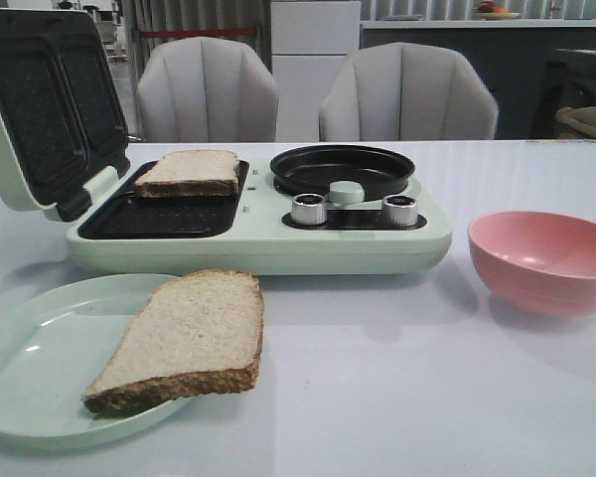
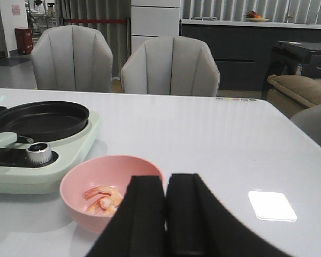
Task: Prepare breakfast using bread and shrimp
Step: 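Release the bread and withdraw the left gripper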
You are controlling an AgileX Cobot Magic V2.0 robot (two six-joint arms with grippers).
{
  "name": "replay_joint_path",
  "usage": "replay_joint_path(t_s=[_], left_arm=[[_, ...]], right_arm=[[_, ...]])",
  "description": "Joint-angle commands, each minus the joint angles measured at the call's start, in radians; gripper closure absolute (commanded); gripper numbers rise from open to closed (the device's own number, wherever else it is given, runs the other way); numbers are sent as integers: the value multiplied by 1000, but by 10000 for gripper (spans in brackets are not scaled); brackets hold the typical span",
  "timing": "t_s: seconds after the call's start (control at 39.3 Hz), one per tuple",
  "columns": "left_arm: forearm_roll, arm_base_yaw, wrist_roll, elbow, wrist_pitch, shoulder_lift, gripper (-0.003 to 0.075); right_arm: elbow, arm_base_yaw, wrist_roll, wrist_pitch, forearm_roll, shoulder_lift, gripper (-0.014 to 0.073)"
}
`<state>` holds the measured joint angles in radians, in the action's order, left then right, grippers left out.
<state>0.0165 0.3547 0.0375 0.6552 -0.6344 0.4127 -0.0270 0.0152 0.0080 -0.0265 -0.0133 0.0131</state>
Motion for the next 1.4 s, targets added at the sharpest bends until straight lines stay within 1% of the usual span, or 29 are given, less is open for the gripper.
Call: replay_joint_path(t_s=[0.0,0.28,0.43,0.56,0.64,0.74,0.79,0.87,0.92,0.94,1.07,1.12,1.2,1.37], left_arm=[[37,6,-6,-10,70,-94,139],[33,125,-6,-151,79,-281,139],[33,135,-6,-211,104,-330,139],[36,135,-6,-221,135,-346,139],[36,135,-6,-221,135,-346,139],[36,135,-6,-221,135,-346,139],[36,135,-6,-221,135,-346,139],[36,135,-6,-221,139,-346,139],[36,135,-6,-223,139,-346,139],[36,135,-6,-223,141,-346,139],[36,135,-6,-225,149,-346,139],[36,135,-6,-225,149,-346,139],[36,135,-6,-225,149,-346,139],[36,135,-6,-225,149,-346,139]], right_arm=[[17,-7,-8,93,13,19,441],[17,-7,-8,93,13,19,441],[17,-7,-8,93,13,19,441],[17,-7,-8,95,13,19,441],[18,-7,-1,140,13,19,441],[20,-4,7,268,13,19,441],[38,-4,7,277,13,17,441],[105,-1,7,172,5,-9,441],[167,-1,7,57,-2,-42,441],[214,-1,7,-8,-2,-68,441],[383,-1,7,-220,-3,-226,441],[432,-1,7,-280,-8,-273,441],[455,-1,7,-314,-8,-329,441],[452,-1,7,-312,-8,-395,441]])
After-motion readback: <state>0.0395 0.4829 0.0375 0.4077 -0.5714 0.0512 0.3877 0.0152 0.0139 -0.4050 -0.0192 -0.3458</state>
